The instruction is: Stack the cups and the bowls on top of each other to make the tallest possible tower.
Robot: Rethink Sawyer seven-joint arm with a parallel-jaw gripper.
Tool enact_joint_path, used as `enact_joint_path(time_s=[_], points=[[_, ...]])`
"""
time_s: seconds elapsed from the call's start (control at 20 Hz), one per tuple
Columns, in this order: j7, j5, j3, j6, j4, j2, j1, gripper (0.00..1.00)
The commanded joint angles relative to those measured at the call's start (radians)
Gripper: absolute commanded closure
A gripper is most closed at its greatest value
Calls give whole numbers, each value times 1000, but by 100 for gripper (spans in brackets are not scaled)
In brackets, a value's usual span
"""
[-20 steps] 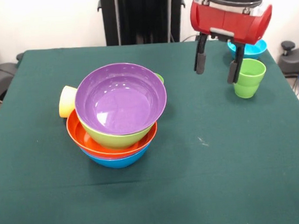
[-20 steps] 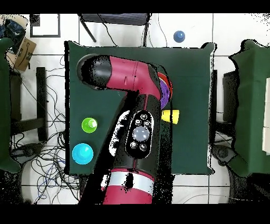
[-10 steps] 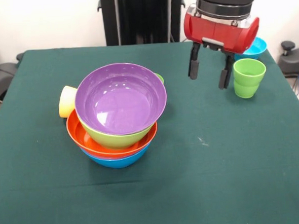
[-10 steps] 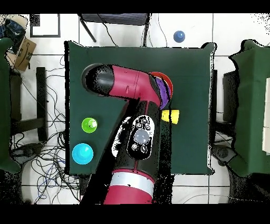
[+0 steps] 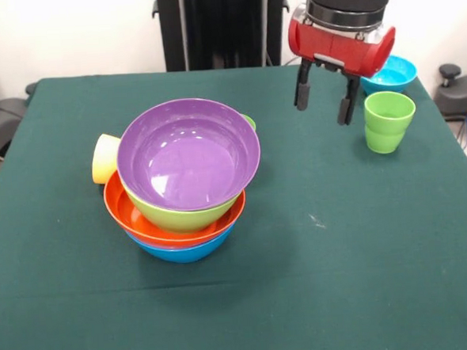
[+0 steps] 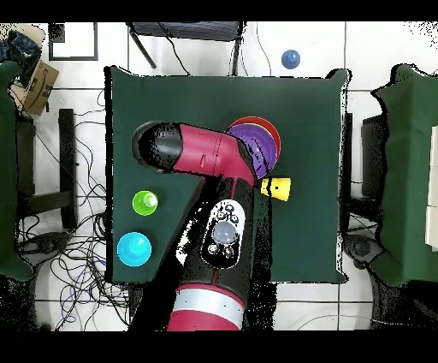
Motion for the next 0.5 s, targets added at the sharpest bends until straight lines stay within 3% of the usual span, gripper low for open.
enact_joint_path(time_s=[0.05,0.5], points=[[189,27,61,-72,149,-19,31,0],[201,64,62,-117,226,-46,65,0]])
